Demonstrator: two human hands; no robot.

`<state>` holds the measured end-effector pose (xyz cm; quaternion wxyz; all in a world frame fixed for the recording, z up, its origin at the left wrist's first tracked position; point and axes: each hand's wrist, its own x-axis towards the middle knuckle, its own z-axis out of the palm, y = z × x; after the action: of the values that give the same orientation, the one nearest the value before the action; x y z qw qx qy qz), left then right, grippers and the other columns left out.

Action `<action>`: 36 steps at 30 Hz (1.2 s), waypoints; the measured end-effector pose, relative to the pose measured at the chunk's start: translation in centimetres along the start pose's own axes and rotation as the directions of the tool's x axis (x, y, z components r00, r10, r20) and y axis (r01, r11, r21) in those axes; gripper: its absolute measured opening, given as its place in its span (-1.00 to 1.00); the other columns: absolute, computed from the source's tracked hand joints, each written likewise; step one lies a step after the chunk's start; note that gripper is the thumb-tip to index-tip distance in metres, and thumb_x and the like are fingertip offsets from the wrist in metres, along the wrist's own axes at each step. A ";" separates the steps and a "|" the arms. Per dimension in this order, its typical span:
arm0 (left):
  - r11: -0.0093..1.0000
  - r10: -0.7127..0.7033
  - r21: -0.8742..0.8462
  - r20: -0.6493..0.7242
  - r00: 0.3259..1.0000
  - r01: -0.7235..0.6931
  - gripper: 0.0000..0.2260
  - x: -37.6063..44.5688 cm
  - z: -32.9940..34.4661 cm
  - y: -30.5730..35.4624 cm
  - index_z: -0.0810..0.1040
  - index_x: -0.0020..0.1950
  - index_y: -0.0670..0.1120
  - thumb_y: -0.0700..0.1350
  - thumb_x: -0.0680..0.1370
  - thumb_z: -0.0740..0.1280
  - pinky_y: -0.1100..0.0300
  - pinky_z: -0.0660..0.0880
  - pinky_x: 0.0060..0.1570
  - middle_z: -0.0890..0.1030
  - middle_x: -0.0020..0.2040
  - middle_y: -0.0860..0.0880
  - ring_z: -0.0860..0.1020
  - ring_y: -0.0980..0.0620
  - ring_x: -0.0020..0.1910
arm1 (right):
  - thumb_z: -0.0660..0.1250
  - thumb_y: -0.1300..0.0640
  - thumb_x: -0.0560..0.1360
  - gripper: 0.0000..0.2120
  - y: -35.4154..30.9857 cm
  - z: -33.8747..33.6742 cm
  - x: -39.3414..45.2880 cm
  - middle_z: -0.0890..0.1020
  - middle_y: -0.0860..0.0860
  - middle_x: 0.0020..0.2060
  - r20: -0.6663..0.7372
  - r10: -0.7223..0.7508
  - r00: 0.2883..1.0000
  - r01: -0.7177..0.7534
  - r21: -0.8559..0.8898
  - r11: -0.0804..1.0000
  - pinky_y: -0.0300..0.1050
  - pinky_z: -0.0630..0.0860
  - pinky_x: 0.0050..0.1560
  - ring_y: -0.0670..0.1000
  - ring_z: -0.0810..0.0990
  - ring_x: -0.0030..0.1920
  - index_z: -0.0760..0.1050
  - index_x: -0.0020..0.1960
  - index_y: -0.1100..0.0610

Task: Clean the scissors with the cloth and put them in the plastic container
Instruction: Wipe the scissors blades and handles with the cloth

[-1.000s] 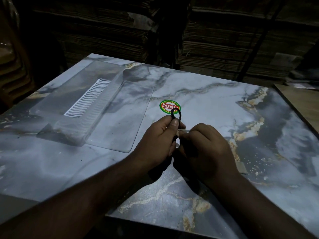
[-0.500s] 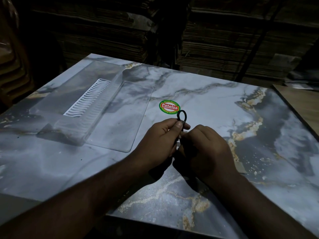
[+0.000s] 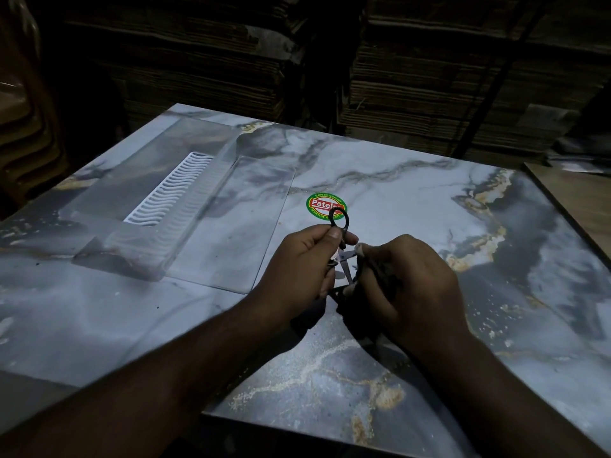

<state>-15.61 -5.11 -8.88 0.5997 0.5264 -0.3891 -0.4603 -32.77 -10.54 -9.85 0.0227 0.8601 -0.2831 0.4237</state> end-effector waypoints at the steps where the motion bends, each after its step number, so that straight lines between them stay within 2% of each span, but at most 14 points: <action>1: 1.000 -0.009 -0.011 -0.002 1.000 0.009 -0.69 0.0 0.0 0.1 0.68 0.07 -0.19 -0.10 0.74 0.17 0.17 0.21 -0.46 0.33 -0.60 -0.05 0.23 0.00 -0.62 | 0.34 0.13 0.62 -0.83 -0.2 -0.1 0.1 0.59 0.09 -0.21 0.000 0.009 1.000 -0.009 0.033 0.999 -0.05 0.41 -0.21 0.10 0.52 -0.21 0.63 -0.03 0.21; 5: 0.998 -0.012 0.061 -0.004 1.000 0.013 -0.68 -0.1 -0.1 0.3 0.66 0.11 -0.21 -0.11 0.75 0.14 0.19 0.25 -0.48 0.39 -0.61 0.07 0.26 0.05 -0.63 | 0.41 0.17 0.62 -0.85 -0.4 0.7 0.1 0.65 0.11 -0.12 0.075 -0.050 0.996 0.042 0.101 0.994 0.03 0.54 -0.16 0.15 0.62 -0.16 0.69 0.10 0.23; 8: 0.991 0.003 0.133 0.000 1.000 -0.003 -0.68 -0.1 -0.1 0.4 0.66 0.12 -0.20 -0.10 0.75 0.14 0.23 0.29 -0.52 0.42 -0.61 0.06 0.28 0.10 -0.64 | 0.51 0.23 0.54 -0.84 0.1 1.0 -0.1 0.66 0.14 -0.11 0.084 -0.093 0.992 0.083 0.111 0.990 0.03 0.56 -0.17 0.19 0.63 -0.16 0.70 0.10 0.27; 9: 0.990 0.008 0.140 -0.001 1.000 -0.008 -0.68 -0.1 -0.1 0.4 0.67 0.12 -0.19 -0.10 0.75 0.15 0.23 0.29 -0.54 0.42 -0.60 0.04 0.29 0.08 -0.64 | 0.52 0.24 0.53 -0.85 0.1 1.1 -0.1 0.65 0.15 -0.12 0.088 -0.098 0.991 0.087 0.120 0.989 0.03 0.56 -0.17 0.19 0.62 -0.16 0.70 0.08 0.27; 12: 0.991 0.027 0.132 0.004 1.000 -0.027 -0.70 -0.2 -0.1 0.2 0.69 0.09 -0.14 -0.09 0.74 0.18 0.17 0.31 -0.49 0.45 -0.51 -0.24 0.33 -0.04 -0.57 | 0.51 0.27 0.50 -0.93 0.1 1.2 0.1 0.63 0.15 -0.18 0.092 -0.123 0.988 0.110 0.133 0.985 0.06 0.54 -0.22 0.21 0.59 -0.20 0.67 -0.05 0.27; 13: 0.991 0.028 0.129 0.005 1.000 -0.028 -0.70 -0.2 0.0 0.2 0.70 0.08 -0.13 -0.09 0.74 0.18 0.17 0.30 -0.48 0.42 -0.51 -0.25 0.32 -0.04 -0.57 | 0.52 0.29 0.48 -0.94 0.1 1.3 0.1 0.62 0.15 -0.19 0.090 -0.137 0.987 0.125 0.123 0.985 0.07 0.52 -0.25 0.22 0.58 -0.22 0.66 -0.09 0.27; 16: 0.990 0.026 0.137 0.008 1.000 -0.027 -0.71 -0.2 0.0 -0.1 0.69 0.08 -0.12 -0.08 0.74 0.18 0.21 0.27 -0.50 0.37 -0.56 -0.11 0.28 -0.03 -0.61 | 0.50 0.32 0.48 -0.95 0.0 1.2 0.0 0.62 0.15 -0.19 0.091 -0.187 0.978 0.177 0.103 0.979 0.03 0.48 -0.26 0.20 0.54 -0.21 0.64 -0.11 0.27; 19: 0.989 0.028 0.147 -0.002 1.000 -0.027 -0.70 -0.3 0.2 0.0 0.68 0.08 -0.14 -0.09 0.75 0.17 0.25 0.27 -0.53 0.37 -0.60 0.01 0.29 0.08 -0.63 | 0.49 0.32 0.53 -0.93 -0.2 1.1 -0.2 0.63 0.16 -0.17 0.091 -0.238 0.967 0.228 0.113 0.967 0.03 0.48 -0.24 0.20 0.55 -0.21 0.63 -0.12 0.26; 24: 0.986 0.044 0.160 -0.010 0.999 -0.042 -0.69 -0.3 0.1 0.5 0.66 0.09 -0.16 -0.10 0.75 0.15 0.28 0.40 -0.45 0.51 -0.56 -0.06 0.36 0.12 -0.61 | 0.55 0.32 0.47 -0.88 -0.1 1.5 0.2 0.59 0.13 -0.23 0.050 -0.121 0.991 0.116 0.079 0.990 0.01 0.45 -0.26 0.17 0.51 -0.25 0.61 -0.16 0.24; 27: 0.971 0.058 0.235 -0.024 0.998 -0.050 -0.69 -0.4 -0.1 0.5 0.67 0.12 -0.13 -0.08 0.75 0.14 0.34 0.38 -0.49 0.51 -0.58 0.12 0.35 0.21 -0.62 | 0.48 0.31 0.53 -0.90 0.4 1.3 0.2 0.58 0.14 -0.25 0.031 -0.117 0.993 0.114 0.070 0.991 0.04 0.48 -0.28 0.18 0.51 -0.27 0.61 -0.16 0.26; 28: 0.966 0.062 0.251 -0.025 0.998 -0.054 -0.69 -0.3 -0.2 0.4 0.67 0.12 -0.13 -0.08 0.75 0.14 0.38 0.38 -0.49 0.51 -0.57 0.12 0.36 0.21 -0.62 | 0.46 0.29 0.54 -0.91 0.5 1.2 0.1 0.60 0.15 -0.23 0.038 -0.134 0.990 0.130 0.088 0.988 0.04 0.49 -0.26 0.19 0.53 -0.26 0.63 -0.13 0.28; 31: 0.959 0.082 0.274 -0.037 0.996 -0.068 -0.69 -0.2 -0.2 0.3 0.67 0.09 -0.13 -0.08 0.75 0.15 0.40 0.43 -0.44 0.54 -0.48 -0.05 0.45 0.10 -0.51 | 0.52 0.24 0.53 -0.89 0.2 1.3 0.0 0.66 0.17 -0.16 0.059 -0.162 0.985 0.155 0.108 0.982 0.02 0.52 -0.22 0.21 0.60 -0.20 0.68 -0.03 0.30; 34: 0.935 0.113 0.341 -0.021 0.993 -0.099 -0.70 -0.2 -0.4 0.3 0.66 0.08 -0.13 -0.08 0.75 0.15 0.36 0.46 -0.39 0.59 -0.42 0.12 0.49 0.19 -0.49 | 0.55 0.25 0.50 -0.88 0.1 1.4 0.1 0.66 0.17 -0.15 0.058 -0.160 0.985 0.152 0.115 0.982 0.04 0.54 -0.22 0.21 0.61 -0.19 0.69 -0.02 0.29; 36: 0.937 0.125 0.328 -0.008 0.992 -0.115 -0.71 -0.3 -0.2 0.4 0.65 0.07 -0.16 -0.11 0.75 0.15 0.39 0.49 -0.39 0.65 -0.24 0.06 0.57 0.22 -0.40 | 0.49 0.25 0.54 -0.91 0.2 1.4 0.3 0.64 0.15 -0.20 0.041 -0.132 0.990 0.128 0.102 0.987 0.06 0.53 -0.24 0.20 0.59 -0.23 0.67 -0.09 0.29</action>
<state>-15.39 -4.79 -8.51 0.5366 0.6005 -0.4827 -0.3442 -31.76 -11.22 -10.59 0.0011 0.8866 -0.2056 0.4144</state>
